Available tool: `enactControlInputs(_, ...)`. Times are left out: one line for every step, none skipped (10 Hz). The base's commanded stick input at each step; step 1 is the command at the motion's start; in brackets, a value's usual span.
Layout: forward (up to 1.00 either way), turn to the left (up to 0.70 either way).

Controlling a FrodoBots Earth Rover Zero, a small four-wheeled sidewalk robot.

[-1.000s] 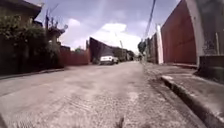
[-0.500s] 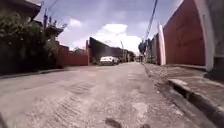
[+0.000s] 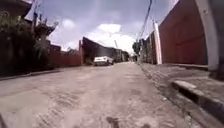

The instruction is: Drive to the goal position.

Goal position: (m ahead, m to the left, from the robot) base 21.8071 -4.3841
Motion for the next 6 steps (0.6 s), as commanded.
enactControlInputs(1.00, -0.32)
enactControlInputs(1.00, -0.03)
enactControlInputs(1.00, 0.01)
enactControlInputs(1.00, 0.01)
enactControlInputs(1.00, 0.01)
enactControlInputs(1.00, 0.01)
